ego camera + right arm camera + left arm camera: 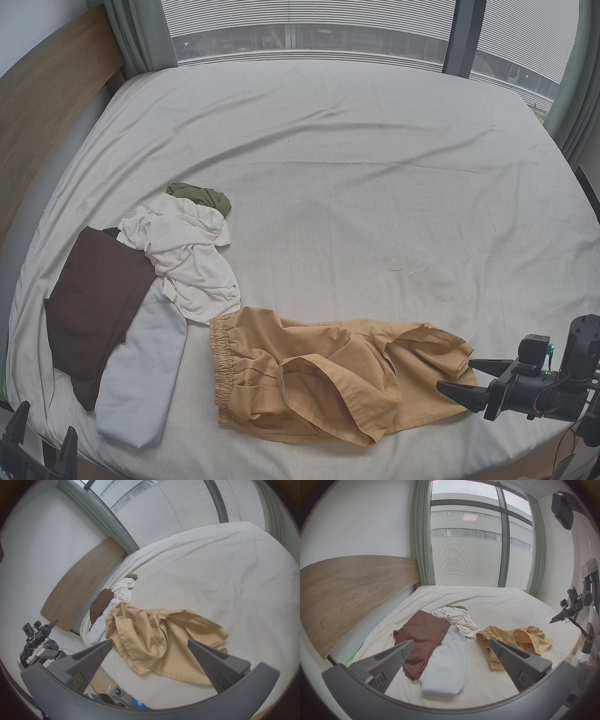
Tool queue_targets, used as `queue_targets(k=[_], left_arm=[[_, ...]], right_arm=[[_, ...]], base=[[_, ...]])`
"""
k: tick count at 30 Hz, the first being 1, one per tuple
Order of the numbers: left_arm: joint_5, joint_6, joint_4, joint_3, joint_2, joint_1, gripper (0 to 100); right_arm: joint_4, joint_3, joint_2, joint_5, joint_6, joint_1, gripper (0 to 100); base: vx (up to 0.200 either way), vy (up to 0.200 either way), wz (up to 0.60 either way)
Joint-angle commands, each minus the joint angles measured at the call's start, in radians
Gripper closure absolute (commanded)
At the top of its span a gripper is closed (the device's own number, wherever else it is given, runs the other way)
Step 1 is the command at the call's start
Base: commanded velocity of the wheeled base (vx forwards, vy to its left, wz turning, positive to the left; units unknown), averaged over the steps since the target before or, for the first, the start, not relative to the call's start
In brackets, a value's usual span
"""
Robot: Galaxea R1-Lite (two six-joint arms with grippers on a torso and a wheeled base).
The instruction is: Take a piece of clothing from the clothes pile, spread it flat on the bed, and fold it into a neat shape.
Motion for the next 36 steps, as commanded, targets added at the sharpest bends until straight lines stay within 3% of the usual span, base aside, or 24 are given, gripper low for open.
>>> queue_targets(k=[1, 28, 30, 32, 34, 36], left_arm=[[0.0, -0.002, 0.0, 0.018, -0.016, -0.001, 0], [-0.023, 0.015, -0.011, 0.018, -0.016, 0.001, 0], [-0.063, -0.016, -0.127, -0.087, 0.002, -0.004, 0], [-0.066, -0.046, -0.242, -0.363, 0.159, -0.044, 0], [-0.069, -0.048, -0.204, -0.513, 0.268, -0.083, 0], [-0.082, -0.049, -0.118, -0.555, 0.334, -0.136, 0]], right_arm=[[0.009, -0.078, -0.005, 0.013, -0.011, 0.048, 0], [-0.008, -0.119, 0.086, 0.042, -0.013, 0.264, 0], [-0.008, -0.118, 0.083, 0.042, -0.013, 0.253, 0], [-0.008, -0.116, 0.081, 0.044, -0.011, 0.249, 0], [-0.008, -0.116, 0.086, 0.044, -0.01, 0.25, 0], [-0.008, -0.113, 0.087, 0.044, -0.008, 0.252, 0]], base=[[0.0, 0.0, 0.0], [0.0, 0.0, 0.0], [0.0, 0.0, 0.0], [0.0, 0.0, 0.0], [0.0, 0.0, 0.0], [0.0, 0.0, 0.0]])
